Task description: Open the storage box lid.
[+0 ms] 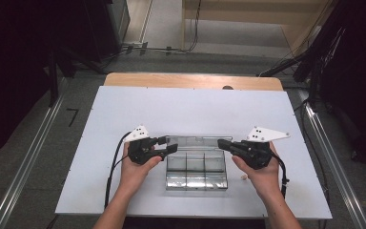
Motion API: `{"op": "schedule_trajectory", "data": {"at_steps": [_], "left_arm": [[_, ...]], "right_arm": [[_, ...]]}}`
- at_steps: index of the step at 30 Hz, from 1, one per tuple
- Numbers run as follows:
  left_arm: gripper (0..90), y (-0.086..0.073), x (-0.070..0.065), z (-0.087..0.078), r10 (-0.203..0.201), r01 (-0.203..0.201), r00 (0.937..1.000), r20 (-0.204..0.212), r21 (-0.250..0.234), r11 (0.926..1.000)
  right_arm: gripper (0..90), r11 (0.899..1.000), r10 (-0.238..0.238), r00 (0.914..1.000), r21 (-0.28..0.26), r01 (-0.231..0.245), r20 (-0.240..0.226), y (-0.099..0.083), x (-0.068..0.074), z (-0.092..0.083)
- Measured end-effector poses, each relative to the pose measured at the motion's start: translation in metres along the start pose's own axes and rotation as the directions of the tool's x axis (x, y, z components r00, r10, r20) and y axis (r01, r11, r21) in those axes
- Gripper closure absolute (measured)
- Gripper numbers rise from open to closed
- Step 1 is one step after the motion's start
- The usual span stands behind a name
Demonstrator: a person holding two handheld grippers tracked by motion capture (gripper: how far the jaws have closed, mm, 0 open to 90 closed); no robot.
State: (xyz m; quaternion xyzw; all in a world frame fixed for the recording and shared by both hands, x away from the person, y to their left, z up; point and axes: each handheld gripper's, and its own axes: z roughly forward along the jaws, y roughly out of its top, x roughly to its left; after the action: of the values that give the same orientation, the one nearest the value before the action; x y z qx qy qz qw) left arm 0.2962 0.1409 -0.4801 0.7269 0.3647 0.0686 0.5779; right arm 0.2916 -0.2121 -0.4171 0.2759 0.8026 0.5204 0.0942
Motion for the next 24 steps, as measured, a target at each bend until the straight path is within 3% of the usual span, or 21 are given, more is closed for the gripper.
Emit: {"op": "schedule_trajectory", "data": {"at_steps": [8,19,24], "left_arm": [[57.3,-0.001,0.000,0.001,-0.005,0.005,0.9999,0.010,0.002,1.0000],[61.7,0.000,0.002,0.001,-0.005,0.005,0.9998,0.019,-0.002,1.0000],[62.7,0.000,0.003,0.001,-0.011,0.012,0.9997,0.019,-0.008,0.9999]], "right_arm": [[88.6,1.000,0.011,0.9999,0.002,-0.011,0.004,-0.003,-0.003,-0.002],[87.9,0.998,-0.038,0.9971,0.047,0.041,-0.066,-0.014,-0.011,-0.005],[80.6,0.998,-0.045,0.9958,0.037,0.048,-0.080,-0.017,-0.017,-0.012]]}}
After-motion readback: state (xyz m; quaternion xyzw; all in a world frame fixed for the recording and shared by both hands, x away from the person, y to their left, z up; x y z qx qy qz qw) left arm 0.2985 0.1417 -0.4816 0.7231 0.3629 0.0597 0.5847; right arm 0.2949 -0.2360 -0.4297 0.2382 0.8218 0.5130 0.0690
